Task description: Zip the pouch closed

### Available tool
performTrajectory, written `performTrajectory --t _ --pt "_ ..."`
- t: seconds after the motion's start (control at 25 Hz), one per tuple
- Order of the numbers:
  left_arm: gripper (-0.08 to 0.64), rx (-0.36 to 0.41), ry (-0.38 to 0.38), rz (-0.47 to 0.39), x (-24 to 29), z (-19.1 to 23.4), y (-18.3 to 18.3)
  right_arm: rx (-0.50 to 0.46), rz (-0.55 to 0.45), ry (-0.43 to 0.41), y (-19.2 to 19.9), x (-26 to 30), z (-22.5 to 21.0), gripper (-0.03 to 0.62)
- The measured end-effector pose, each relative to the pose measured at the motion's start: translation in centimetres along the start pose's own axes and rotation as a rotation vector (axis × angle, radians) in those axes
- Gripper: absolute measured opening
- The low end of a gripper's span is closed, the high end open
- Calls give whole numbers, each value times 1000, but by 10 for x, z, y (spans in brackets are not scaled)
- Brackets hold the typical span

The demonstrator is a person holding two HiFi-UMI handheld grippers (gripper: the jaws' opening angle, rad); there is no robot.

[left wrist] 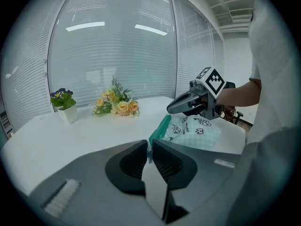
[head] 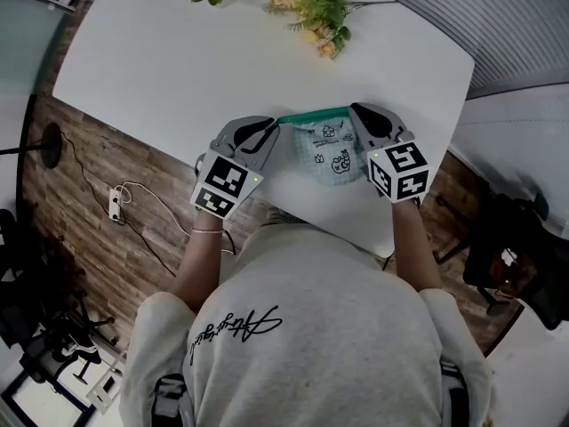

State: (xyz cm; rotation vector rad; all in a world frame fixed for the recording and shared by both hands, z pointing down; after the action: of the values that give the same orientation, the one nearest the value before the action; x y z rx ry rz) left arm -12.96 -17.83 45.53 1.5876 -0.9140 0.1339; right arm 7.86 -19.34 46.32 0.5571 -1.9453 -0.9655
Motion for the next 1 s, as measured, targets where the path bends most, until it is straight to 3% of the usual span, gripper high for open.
performTrajectory --t 0.44,1.0 --pt "57 -22 -10 9 8 2 7 13 -12 15 3 8 -2 15" --pt "321 -98 -59 -70 5 10 2 28 -25 38 2 9 -3 229"
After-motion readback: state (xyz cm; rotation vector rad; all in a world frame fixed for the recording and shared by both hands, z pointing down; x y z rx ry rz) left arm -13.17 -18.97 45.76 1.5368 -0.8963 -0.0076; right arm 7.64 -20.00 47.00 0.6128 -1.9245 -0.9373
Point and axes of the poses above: the fingertips, and each gripper's own axes: x forward along the fingers, z to its left, y out of its underside, the point moved 6 cm from there along -x, backward along the fingers, and after that the axes turned 15 degrees about x, right-handed, at the moved point
